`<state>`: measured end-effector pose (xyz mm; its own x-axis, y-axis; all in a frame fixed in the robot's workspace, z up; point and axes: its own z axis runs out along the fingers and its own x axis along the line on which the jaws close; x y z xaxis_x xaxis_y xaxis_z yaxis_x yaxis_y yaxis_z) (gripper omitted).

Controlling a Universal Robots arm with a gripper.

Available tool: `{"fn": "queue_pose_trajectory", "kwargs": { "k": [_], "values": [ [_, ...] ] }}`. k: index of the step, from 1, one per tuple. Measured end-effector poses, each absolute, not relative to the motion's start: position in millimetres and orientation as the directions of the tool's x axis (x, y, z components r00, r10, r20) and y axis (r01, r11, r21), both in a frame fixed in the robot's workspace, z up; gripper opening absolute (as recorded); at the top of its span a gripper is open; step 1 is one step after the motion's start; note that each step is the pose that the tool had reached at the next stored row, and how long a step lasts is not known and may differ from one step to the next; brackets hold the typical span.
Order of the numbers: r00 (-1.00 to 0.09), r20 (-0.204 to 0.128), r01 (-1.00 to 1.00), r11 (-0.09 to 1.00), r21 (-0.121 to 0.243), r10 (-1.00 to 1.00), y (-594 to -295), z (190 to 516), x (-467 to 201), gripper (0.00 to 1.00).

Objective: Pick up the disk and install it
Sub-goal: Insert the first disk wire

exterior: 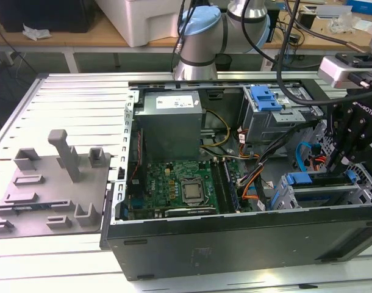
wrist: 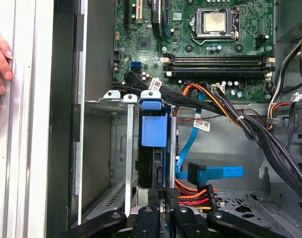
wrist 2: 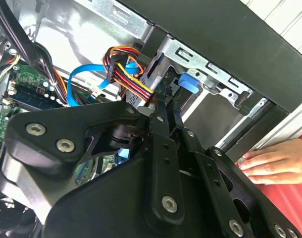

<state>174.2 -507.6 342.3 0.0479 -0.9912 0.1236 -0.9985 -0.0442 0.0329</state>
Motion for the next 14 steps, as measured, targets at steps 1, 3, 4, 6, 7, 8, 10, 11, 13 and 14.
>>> {"fn": "queue_pose_trajectory", "kwargs": {
  "k": [1, 3, 4, 6, 7, 8, 10, 11, 13, 14],
  "values": [
    [0.048, 0.124, -0.998, -0.044, 0.033, -0.991, -507.6, 342.3, 174.2, 0.18],
    [0.048, 0.124, -0.998, -0.044, 0.033, -0.991, -507.6, 342.2, 174.2, 0.18],
    [0.048, 0.124, -0.998, -0.045, 0.033, -0.991, -507.5, 342.2, 174.2, 0.18],
    [0.048, 0.123, -0.998, -0.044, 0.033, -0.991, -507.5, 342.2, 174.1, 0.18],
    [0.048, 0.123, -0.998, -0.044, 0.033, -0.991, -507.5, 342.5, 174.1, 0.18],
    [0.048, 0.124, -0.998, -0.045, 0.033, -0.991, -507.5, 343.5, 174.0, 0.18],
    [0.048, 0.123, -0.998, -0.044, 0.033, -0.991, -507.5, 343.8, 174.0, 0.18],
    [0.047, 0.124, -0.999, -0.043, 0.033, -0.991, -507.6, 344.0, 174.0, 0.18],
    [0.043, 0.124, -0.999, -0.039, 0.033, -0.991, -507.9, 344.1, 174.0, 0.18],
    [0.039, 0.124, -0.999, -0.035, 0.033, -0.992, -508.0, 344.0, 174.0, 0.18]
  ]
}}
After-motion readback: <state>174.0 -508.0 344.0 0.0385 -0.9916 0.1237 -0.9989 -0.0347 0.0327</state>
